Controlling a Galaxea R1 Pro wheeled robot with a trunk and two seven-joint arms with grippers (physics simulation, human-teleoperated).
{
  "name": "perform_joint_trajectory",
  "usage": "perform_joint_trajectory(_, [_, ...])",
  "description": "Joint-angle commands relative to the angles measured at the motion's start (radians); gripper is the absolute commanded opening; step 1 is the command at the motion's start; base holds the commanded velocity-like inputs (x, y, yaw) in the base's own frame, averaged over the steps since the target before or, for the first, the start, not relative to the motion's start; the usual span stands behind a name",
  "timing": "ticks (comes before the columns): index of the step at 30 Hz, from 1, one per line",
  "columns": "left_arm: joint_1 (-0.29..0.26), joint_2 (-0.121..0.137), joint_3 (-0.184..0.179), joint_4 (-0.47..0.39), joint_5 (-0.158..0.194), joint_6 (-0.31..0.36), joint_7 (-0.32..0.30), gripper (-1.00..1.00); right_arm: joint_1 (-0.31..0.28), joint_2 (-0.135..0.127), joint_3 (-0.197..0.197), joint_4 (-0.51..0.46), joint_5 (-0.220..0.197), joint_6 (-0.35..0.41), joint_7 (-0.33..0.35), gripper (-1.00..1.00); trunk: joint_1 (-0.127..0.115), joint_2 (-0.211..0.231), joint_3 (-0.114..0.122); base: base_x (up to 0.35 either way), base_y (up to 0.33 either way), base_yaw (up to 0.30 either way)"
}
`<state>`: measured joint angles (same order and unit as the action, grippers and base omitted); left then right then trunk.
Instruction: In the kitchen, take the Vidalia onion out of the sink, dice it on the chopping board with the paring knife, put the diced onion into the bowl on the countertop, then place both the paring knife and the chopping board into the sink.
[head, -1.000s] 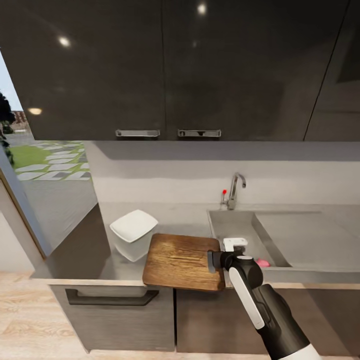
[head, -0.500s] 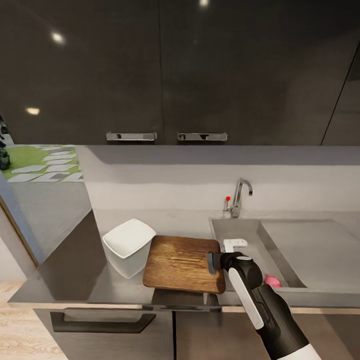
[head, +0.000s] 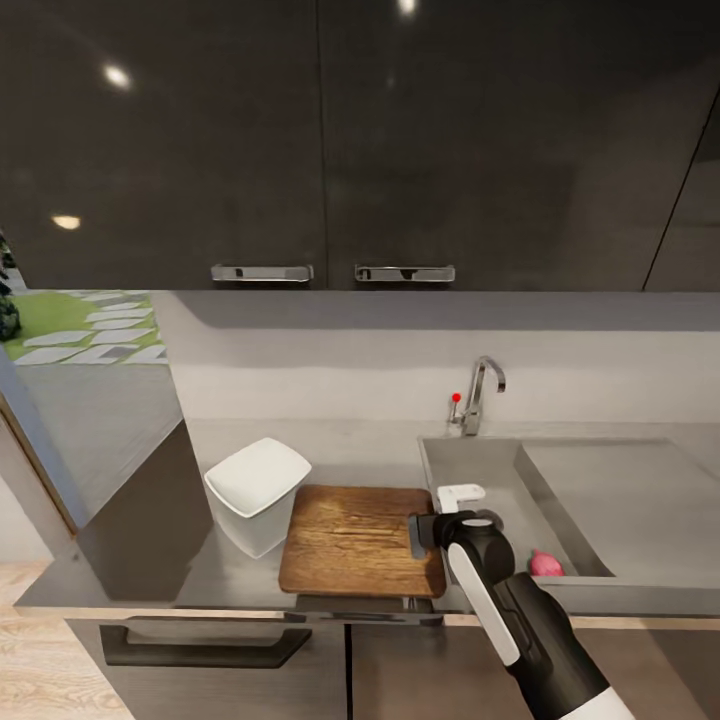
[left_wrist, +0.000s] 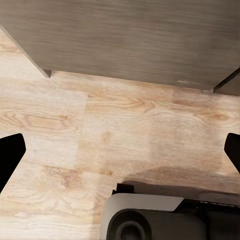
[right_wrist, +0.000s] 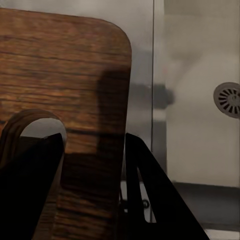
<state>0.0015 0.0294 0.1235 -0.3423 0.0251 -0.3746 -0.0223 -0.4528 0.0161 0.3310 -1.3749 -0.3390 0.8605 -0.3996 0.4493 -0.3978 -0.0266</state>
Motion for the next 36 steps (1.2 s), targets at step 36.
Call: perform_joint_trajectory(36, [0.000, 0.000, 0.002, -0.001, 0.003, -0.001, -0.002, 1.00, -0.001, 0.008, 0.005, 0.030, -0.011, 0.002, -0.008, -1.00, 0.001, -0.002, -0.002, 0.035, 0.016, 0.000])
